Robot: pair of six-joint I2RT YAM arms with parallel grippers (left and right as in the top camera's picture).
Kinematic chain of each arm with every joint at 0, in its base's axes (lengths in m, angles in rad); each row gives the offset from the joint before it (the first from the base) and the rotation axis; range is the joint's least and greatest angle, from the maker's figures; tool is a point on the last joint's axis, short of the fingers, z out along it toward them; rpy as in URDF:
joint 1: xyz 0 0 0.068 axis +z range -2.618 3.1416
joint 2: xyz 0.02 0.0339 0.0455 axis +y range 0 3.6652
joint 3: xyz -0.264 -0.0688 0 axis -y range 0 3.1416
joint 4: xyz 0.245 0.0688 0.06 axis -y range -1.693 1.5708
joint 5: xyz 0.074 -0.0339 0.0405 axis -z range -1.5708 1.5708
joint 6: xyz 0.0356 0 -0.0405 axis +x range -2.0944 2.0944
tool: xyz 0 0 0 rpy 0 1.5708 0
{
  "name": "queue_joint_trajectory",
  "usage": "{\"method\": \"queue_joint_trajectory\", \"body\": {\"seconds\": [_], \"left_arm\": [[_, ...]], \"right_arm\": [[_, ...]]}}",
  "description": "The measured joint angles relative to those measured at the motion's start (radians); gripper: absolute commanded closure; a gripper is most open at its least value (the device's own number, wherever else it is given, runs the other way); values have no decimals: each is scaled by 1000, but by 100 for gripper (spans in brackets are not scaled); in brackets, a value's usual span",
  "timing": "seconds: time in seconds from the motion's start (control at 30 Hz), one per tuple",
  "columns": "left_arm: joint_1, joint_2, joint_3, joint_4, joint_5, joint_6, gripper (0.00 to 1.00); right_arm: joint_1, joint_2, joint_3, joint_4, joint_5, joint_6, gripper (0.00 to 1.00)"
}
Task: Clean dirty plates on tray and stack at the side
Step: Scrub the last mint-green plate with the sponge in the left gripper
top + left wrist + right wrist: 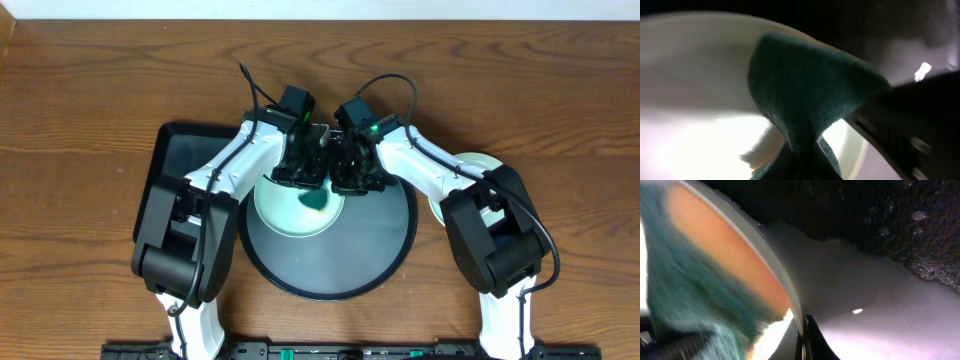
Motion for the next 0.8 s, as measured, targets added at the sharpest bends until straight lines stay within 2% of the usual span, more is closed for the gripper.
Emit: {"method": "queue_joint_trajectory", "body": {"seconds": [0.23, 0.4, 0.47, 0.53, 0.67, 0.8], "left_arm": [[-2, -2, 0, -50, -314, -252, 93], [-2, -2, 1, -171, -409, -362, 93], [-2, -2, 1, -197, -388, -343, 93], [0, -2, 1, -212, -313, -262, 92], [2, -2, 1, -233, -91, -87, 93], [-3, -2, -2, -154, 57, 8, 93]], "right_arm": [[1, 0, 0, 1, -3, 0, 99], [5, 0, 0, 3, -3, 0, 99], [5, 0, 0, 3, -3, 0, 99], [5, 0, 0, 3, -3, 0, 99], [5, 0, 0, 2, -3, 0, 99], [5, 0, 0, 2, -3, 0, 99]]}}
